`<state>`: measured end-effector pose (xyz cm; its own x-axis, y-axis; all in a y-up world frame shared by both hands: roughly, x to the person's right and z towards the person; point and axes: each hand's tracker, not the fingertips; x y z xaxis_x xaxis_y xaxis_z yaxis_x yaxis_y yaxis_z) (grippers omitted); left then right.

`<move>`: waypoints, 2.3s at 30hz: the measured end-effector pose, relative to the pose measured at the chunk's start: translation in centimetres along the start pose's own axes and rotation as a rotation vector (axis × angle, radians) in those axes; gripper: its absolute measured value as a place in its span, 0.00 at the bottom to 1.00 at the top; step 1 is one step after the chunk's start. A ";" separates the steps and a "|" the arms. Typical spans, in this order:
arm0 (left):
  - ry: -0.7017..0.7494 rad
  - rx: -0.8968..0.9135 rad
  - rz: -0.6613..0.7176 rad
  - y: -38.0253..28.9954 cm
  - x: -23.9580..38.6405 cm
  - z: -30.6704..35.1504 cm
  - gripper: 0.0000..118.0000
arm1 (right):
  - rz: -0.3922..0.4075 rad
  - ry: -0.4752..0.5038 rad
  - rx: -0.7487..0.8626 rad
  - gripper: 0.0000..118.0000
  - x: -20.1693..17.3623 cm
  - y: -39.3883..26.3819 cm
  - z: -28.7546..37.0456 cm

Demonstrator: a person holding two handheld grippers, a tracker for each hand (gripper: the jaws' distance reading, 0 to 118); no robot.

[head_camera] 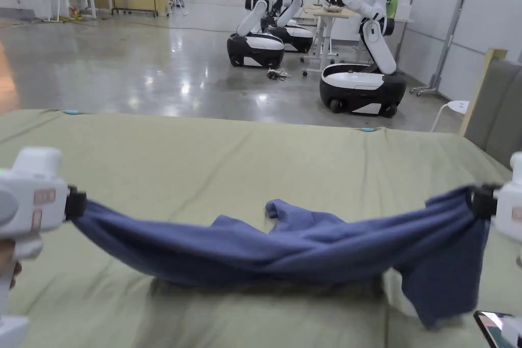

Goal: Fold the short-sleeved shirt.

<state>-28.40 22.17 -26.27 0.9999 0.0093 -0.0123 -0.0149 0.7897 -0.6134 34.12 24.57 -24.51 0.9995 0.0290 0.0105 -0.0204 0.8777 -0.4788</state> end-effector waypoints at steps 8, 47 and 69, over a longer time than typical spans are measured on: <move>-0.023 -0.187 0.106 -14.5 -1.4 -1.6 0.07 | -0.007 -0.027 -0.284 0.06 -0.5 -17.2 -2.8; -0.136 -0.231 0.001 -13.7 -2.0 -3.7 0.91 | 0.136 0.269 0.125 0.03 -20.0 -4.5 -4.3; -0.199 -0.166 0.060 -10.4 0.3 -1.6 0.08 | 0.181 0.168 -0.299 0.90 -11.4 1.9 -30.6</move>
<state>-27.95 13.00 -21.18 0.9781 0.1863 0.0928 -0.0583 0.6729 -0.7375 23.39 11.27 -52.46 0.9707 0.0701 -0.2298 -0.2141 0.6865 -0.6949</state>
